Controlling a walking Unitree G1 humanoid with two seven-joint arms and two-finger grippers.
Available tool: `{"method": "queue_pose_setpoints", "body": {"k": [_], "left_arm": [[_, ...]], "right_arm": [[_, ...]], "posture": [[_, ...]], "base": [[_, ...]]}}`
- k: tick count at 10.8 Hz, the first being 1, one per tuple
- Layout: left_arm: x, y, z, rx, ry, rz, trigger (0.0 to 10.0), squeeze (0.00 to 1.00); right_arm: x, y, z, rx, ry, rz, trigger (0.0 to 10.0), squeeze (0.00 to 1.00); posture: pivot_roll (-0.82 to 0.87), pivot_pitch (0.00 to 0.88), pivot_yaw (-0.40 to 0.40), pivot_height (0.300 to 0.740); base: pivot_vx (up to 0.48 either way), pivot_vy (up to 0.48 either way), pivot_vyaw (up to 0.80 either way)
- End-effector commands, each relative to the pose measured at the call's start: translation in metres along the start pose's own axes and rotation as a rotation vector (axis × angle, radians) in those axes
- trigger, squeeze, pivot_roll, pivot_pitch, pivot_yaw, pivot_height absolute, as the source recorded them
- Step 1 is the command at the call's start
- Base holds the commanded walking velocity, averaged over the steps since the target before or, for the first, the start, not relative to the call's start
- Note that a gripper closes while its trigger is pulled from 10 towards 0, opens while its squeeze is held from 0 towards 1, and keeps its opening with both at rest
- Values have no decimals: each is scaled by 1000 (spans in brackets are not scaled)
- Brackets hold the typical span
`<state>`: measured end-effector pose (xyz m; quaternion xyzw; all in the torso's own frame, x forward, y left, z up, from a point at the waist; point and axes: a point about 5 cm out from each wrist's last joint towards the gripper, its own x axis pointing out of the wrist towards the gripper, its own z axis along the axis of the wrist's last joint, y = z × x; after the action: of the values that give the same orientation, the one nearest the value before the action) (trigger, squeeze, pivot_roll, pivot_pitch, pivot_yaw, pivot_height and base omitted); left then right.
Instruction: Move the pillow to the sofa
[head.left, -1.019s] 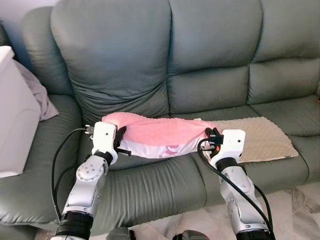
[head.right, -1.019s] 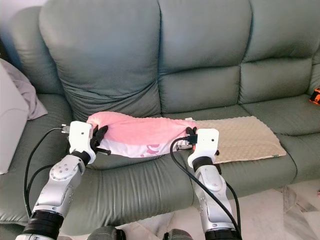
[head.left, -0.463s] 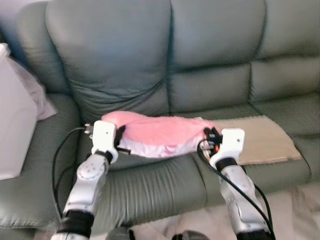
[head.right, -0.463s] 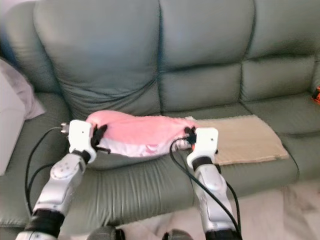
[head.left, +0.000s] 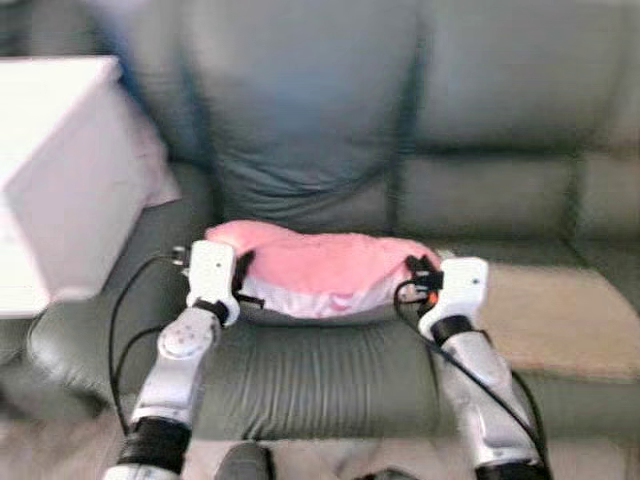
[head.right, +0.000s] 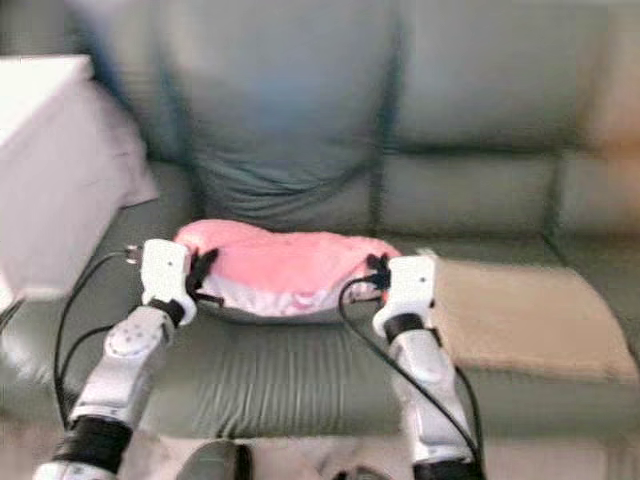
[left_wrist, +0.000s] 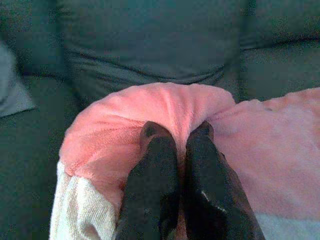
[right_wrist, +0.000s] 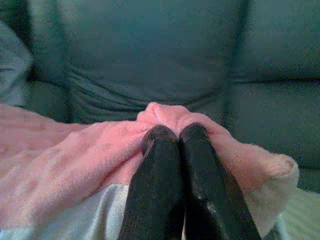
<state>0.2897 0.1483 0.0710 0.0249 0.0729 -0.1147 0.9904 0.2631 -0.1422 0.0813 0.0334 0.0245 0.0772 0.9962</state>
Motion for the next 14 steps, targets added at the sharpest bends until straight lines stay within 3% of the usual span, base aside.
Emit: {"method": "queue_pose_setpoints", "body": {"k": [1,4,8,11,12,14], "left_arm": [[2,1,6,13,-25,2,10000,0],[2,0,6,46,-24,-25,10000,0],[5,-4,1,94,14,-115,10000,0],[6,-7,0,129,9,-214,10000,0],[4,-9,0,100,0,-281,10000,0],[1,-7,-1,104,-1,-293,10000,0]], "right_arm": [[1,4,5,3,-28,18,10000,0],[1,3,4,10,-29,5,10000,0],[0,-3,2,-5,-21,-64,10000,0],[-6,-2,-1,19,-6,-84,10000,0],[-8,2,0,23,-7,-90,10000,0],[-10,1,5,21,-24,-124,10000,0]], "posture": [[-65,0,-2,740],[-63,0,-1,740],[-66,0,5,740],[-57,0,1,740],[-58,0,4,740],[-61,0,5,740]], "base": [[0,0,788],[0,0,708],[0,0,0],[0,0,-483],[0,0,0],[0,0,0]]}}
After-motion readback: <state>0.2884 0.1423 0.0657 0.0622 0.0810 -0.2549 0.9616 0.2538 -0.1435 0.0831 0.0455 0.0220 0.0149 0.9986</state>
